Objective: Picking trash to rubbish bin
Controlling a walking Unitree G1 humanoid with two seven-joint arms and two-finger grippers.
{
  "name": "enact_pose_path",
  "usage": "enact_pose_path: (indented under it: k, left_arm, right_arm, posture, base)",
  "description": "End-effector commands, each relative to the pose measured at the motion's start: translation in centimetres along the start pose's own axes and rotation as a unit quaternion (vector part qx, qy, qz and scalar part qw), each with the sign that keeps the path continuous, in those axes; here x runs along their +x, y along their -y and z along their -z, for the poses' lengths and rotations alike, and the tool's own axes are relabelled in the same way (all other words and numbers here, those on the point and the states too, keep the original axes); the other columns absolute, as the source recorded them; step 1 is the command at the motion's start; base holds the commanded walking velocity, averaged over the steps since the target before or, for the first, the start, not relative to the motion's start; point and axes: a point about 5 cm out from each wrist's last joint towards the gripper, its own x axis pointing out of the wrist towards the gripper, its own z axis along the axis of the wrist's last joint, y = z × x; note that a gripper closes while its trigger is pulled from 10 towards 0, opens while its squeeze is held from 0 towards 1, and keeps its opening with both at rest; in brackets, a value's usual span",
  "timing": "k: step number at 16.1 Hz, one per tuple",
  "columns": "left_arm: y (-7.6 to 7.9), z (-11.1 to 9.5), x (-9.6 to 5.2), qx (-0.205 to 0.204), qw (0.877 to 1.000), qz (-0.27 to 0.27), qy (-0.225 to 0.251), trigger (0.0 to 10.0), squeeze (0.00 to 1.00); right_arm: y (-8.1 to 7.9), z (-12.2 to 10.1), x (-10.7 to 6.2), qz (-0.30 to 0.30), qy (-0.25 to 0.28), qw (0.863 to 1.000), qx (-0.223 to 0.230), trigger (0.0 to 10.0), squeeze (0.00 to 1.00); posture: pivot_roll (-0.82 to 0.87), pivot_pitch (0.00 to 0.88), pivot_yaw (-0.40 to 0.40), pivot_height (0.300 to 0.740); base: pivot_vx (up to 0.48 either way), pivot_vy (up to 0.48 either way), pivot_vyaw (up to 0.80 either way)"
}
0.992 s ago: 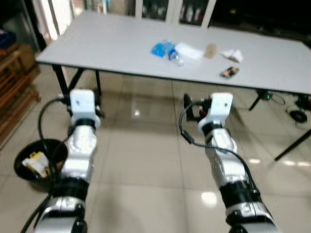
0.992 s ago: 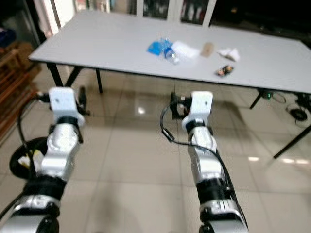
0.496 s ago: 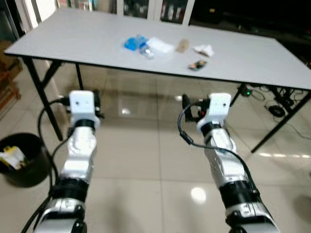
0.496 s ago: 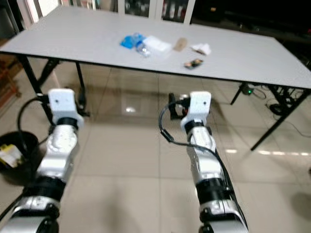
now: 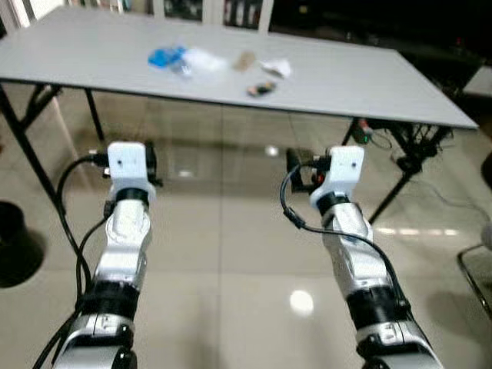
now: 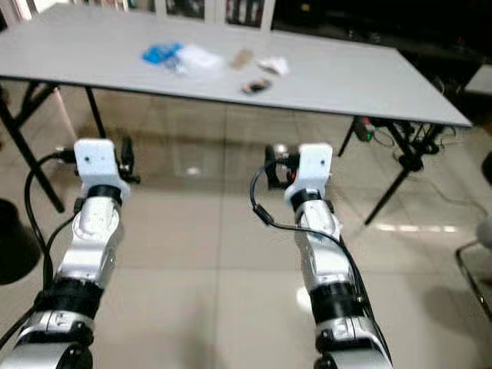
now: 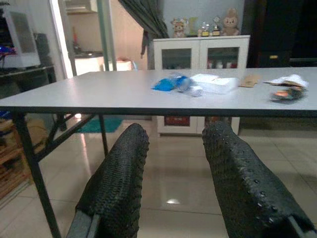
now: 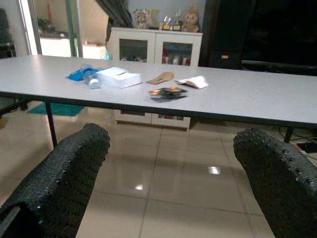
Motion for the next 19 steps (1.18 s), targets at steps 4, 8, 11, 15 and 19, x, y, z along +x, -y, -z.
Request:
enact_pose_path:
  k: [4,8,11,15,19]
  left_arm:
    - [1.9,-0.1,-0.1,-0.025,0.999,0.037,-0.006,10.0,0.0]
    - [1.8,-0.4,0.1,-0.029,0.999,0.03,-0.007,10.0,0.0]
    - [1.4,-0.6,0.3,-0.029,0.999,0.027,-0.004,10.0,0.0]
    - [1.6,-0.7,0.2,-0.031,0.999,0.028,-0.003,10.0,0.0]
    - [1.7,-1.2,0.4,-0.034,0.999,0.03,0.003,10.0,0.0]
  right_arm:
    - [1.2,0.3,-0.4,0.015,-0.011,1.0,0.005,10.0,0.0]
    - [1.0,0.4,-0.4,0.01,-0.013,1.0,0.004,10.0,0.0]
    - [1.0,0.4,-0.4,0.009,-0.014,1.0,0.005,10.0,0.0]
    - [0.9,0.4,-0.4,0.007,-0.015,1.0,0.004,10.0,0.0]
    - [1.0,0.1,-0.3,0.009,-0.011,1.0,0.005,10.0,0.0]
  posture:
    - [0.0,0.029,-0.087,0.74]
    - [0.0,0.03,-0.086,0.74]
    - [0.0,0.028,-0.085,0.74]
    - [0.0,0.031,-0.087,0.74]
    - [0.0,0.03,-0.086,0.74]
  base:
    - [0.0,0.0,0.0]
    - [0.08,0.0,0.0]
    - [0.452,0.0,0.0]
    - [0.391,0.0,0.0]
    - [0.414,0.0,0.0]
